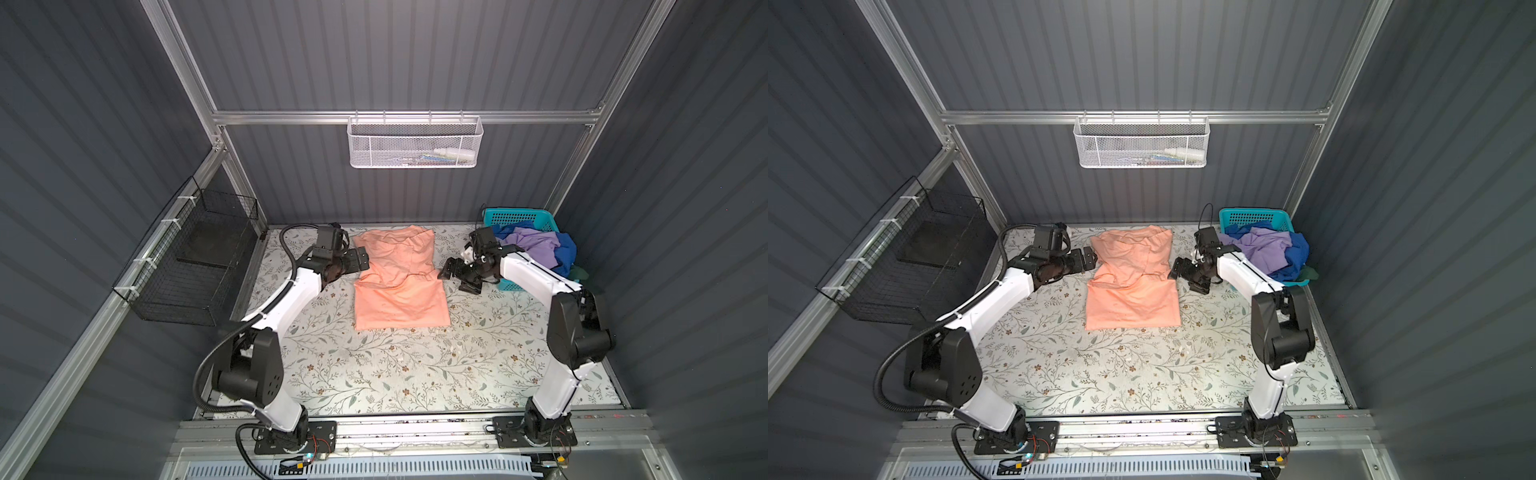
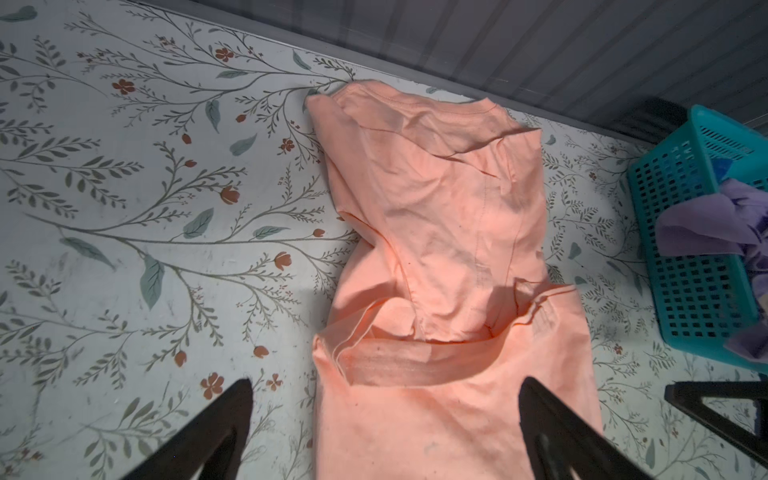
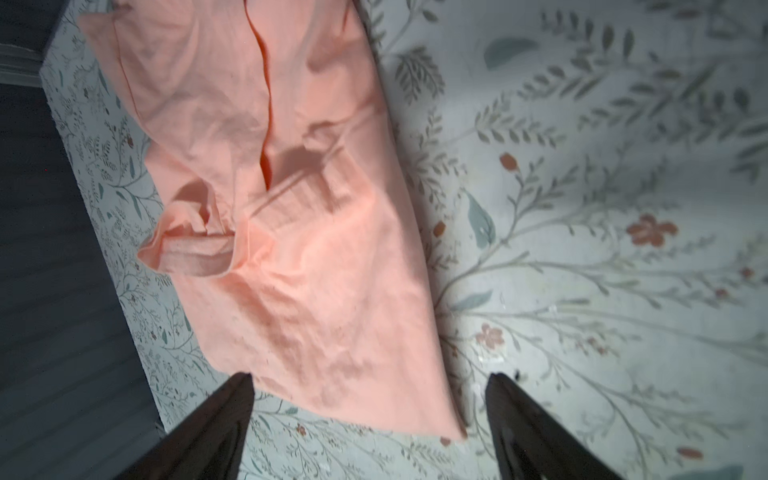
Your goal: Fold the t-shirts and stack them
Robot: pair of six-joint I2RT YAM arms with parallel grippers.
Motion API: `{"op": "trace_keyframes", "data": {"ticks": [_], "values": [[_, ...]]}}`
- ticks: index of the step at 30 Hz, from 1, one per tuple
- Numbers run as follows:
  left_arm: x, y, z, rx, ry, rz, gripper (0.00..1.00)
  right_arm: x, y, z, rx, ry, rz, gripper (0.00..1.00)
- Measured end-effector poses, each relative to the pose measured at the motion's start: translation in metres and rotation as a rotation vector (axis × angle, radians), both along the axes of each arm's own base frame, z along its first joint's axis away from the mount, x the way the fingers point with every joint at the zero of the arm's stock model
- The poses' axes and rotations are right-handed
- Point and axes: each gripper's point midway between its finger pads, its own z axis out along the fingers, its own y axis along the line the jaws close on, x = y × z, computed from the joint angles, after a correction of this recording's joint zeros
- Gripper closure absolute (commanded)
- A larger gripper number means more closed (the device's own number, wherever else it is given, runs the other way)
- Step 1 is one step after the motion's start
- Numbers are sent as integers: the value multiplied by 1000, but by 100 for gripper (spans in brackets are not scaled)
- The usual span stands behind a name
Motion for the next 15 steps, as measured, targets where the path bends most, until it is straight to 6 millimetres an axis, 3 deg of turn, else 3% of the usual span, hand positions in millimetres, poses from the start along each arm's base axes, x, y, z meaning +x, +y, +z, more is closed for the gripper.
{"op": "trace_keyframes", "data": {"ticks": [2,8,11,15], "values": [[-17,5,-8,0,21,4,0,-20,-2,-7,4,18,-6,20],[-75,19,-60,8,168,3,7,-72,4,-48,28,117,-9,26],[-97,20,-74,-14,217,-4,10,-84,5,-63,40,148,-19,28],[-113,13,-94,-67,287,-23,11,-85,8,-70,66,137,-31,31]]}}
